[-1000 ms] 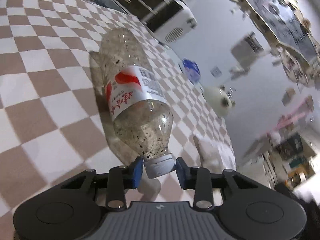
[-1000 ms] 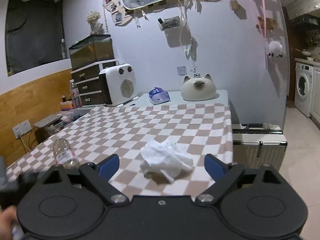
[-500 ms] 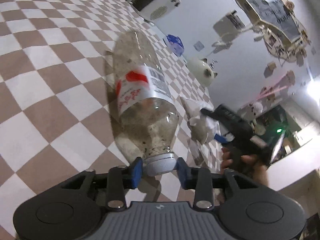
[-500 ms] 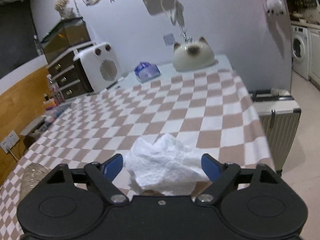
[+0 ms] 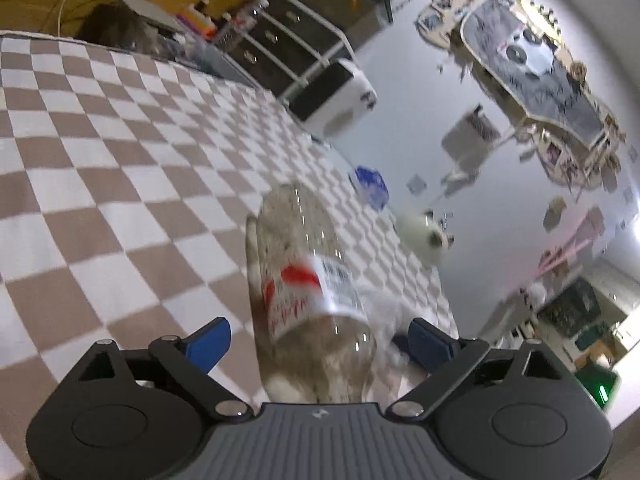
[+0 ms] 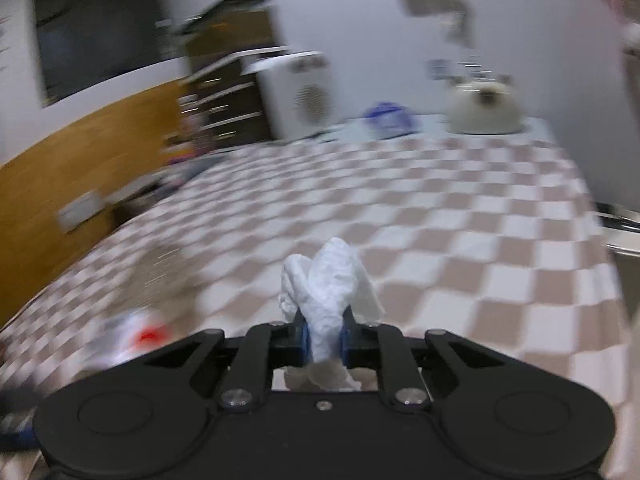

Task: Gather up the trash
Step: 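Lift the bottle with left tool while right tool lifts the tissue, then carry the bottle and tissue in both tools over the wastebasket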

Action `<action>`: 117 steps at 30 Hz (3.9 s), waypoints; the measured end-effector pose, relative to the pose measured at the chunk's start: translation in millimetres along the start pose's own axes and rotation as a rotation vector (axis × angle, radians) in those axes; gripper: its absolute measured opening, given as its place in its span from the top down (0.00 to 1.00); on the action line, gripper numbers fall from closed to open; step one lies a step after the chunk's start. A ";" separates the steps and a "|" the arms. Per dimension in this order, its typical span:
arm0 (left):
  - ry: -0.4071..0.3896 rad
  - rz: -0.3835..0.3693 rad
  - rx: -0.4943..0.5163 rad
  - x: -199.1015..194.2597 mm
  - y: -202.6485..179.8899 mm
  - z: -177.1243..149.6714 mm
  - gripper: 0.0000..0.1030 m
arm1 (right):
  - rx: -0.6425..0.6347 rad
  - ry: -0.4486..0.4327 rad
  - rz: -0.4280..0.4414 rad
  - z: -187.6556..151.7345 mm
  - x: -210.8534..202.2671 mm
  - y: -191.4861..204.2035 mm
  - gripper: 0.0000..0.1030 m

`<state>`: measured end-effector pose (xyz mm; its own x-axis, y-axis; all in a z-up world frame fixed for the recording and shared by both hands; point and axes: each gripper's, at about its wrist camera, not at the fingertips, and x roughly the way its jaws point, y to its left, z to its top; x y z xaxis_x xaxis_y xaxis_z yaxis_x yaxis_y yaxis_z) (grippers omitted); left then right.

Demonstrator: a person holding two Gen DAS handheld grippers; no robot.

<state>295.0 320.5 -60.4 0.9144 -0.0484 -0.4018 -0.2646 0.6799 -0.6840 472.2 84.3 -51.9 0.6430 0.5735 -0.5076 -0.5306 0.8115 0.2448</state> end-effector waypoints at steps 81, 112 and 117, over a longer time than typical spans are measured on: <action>0.442 0.201 0.883 -101.6 -52.4 -76.9 0.26 | -0.218 0.119 0.074 -167.0 -216.4 90.2 0.74; 0.444 0.173 0.844 -120.9 -71.1 -82.7 0.41 | -0.134 0.047 0.084 -162.4 -252.3 74.8 0.83; 0.421 0.130 0.824 -135.5 -91.2 -97.7 0.41 | -0.122 -0.002 0.049 -158.5 -276.8 63.8 0.83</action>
<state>165.4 193.6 -3.1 0.6640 -0.0868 -0.7427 0.0910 0.9952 -0.0349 172.8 -40.4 -26.7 0.6160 0.6121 -0.4959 -0.6244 0.7632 0.1664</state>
